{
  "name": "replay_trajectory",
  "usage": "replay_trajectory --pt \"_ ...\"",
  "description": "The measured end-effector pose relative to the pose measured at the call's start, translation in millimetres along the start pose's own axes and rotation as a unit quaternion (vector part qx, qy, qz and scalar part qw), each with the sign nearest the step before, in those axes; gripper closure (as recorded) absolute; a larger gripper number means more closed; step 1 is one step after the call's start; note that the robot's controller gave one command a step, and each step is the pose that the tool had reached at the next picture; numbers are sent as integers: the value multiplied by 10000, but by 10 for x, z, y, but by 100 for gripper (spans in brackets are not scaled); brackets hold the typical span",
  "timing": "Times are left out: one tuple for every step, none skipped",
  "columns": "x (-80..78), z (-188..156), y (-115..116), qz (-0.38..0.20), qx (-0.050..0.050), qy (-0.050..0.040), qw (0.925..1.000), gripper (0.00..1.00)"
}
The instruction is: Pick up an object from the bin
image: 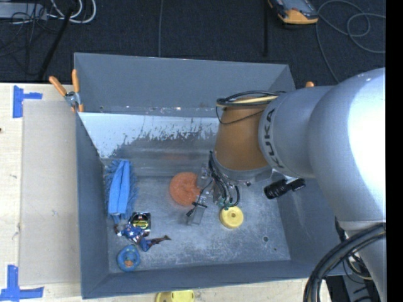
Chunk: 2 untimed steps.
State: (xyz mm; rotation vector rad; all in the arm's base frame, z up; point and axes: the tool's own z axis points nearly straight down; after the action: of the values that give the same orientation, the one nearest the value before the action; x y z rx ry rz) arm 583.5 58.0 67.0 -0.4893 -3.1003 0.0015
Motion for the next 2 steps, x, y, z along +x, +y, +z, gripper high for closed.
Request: replay_trajectory --pt "80 -56 44 -755 -19 -42 9971 100" --pt "80 -56 44 -758 -19 -42 9971 100"
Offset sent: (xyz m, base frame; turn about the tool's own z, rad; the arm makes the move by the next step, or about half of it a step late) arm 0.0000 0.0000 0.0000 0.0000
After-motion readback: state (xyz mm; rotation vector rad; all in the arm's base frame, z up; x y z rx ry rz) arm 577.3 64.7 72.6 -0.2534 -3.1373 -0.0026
